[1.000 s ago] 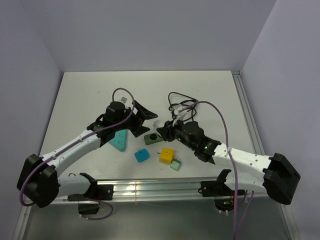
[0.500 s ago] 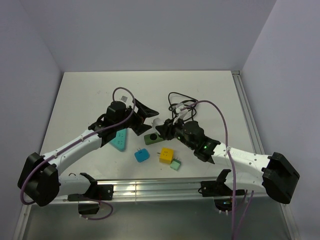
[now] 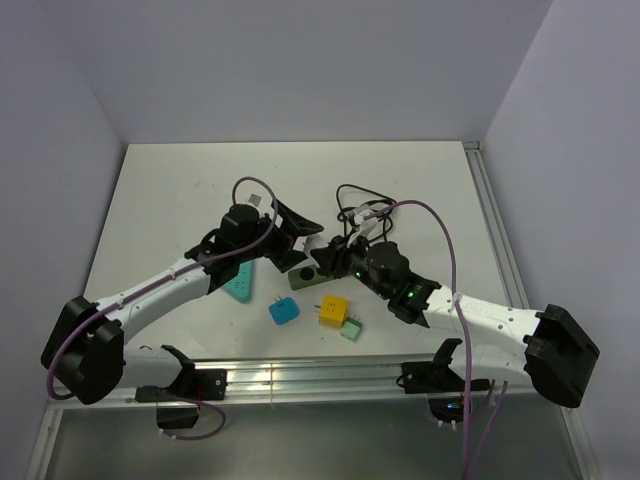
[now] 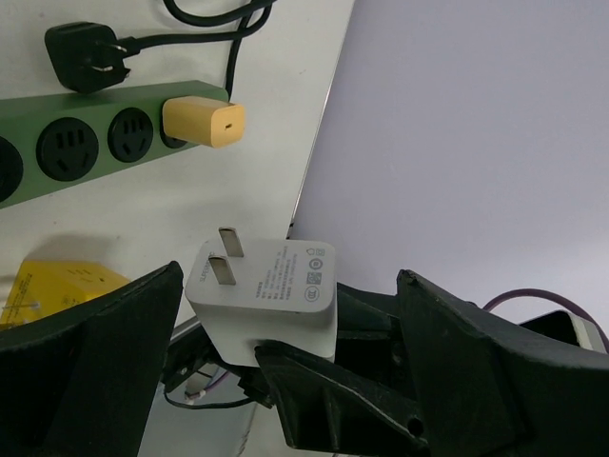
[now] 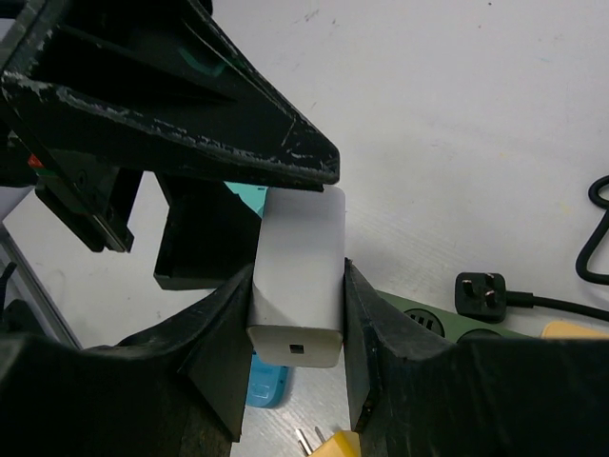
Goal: Insert the plug
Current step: Adjust the plug.
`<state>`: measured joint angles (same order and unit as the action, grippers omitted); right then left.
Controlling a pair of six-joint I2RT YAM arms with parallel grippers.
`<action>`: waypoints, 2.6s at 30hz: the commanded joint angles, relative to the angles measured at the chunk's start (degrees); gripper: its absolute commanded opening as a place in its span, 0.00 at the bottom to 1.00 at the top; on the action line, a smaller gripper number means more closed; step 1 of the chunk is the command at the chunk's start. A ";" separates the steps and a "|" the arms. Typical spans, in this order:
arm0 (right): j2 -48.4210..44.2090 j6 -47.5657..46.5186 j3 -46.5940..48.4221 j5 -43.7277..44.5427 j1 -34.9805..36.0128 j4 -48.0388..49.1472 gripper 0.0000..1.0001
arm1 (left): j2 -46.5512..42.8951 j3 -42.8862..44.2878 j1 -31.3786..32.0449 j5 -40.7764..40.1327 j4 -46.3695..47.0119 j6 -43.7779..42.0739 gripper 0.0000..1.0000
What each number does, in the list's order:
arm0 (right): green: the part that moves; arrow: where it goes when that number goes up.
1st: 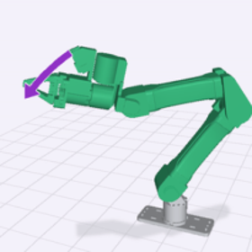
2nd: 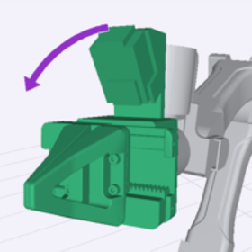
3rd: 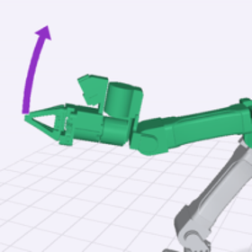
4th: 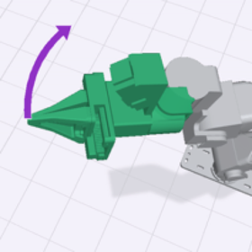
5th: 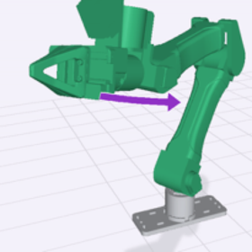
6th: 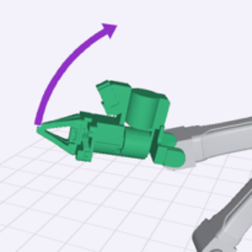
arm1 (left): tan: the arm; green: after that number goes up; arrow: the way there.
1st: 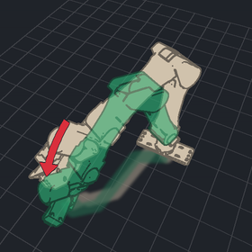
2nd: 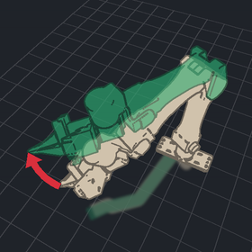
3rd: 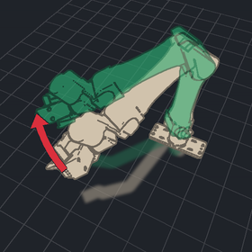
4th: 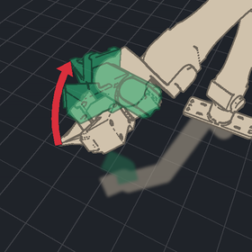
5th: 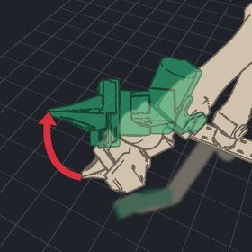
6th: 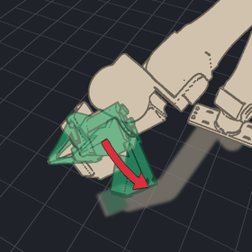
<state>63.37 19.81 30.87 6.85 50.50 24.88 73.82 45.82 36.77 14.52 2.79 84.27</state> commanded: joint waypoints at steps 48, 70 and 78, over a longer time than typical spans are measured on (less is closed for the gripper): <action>-17.06 2.94 0.76 -6.24 0.74 -10.90 0.79 | -7.81 -11.55 -0.56 -6.96 36.15 -23.61 0.00; -7.21 41.53 5.41 -38.14 -16.14 9.48 0.79 | 13.88 -10.41 -11.99 25.20 103.45 -19.15 0.00; -4.14 57.61 4.02 -36.38 -17.45 16.85 0.81 | 12.05 -4.96 -12.25 27.22 100.84 -26.96 0.00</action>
<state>58.76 68.51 34.50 -29.04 33.76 33.87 89.34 36.69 24.82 38.44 70.89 60.58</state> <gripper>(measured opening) 0.806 0.611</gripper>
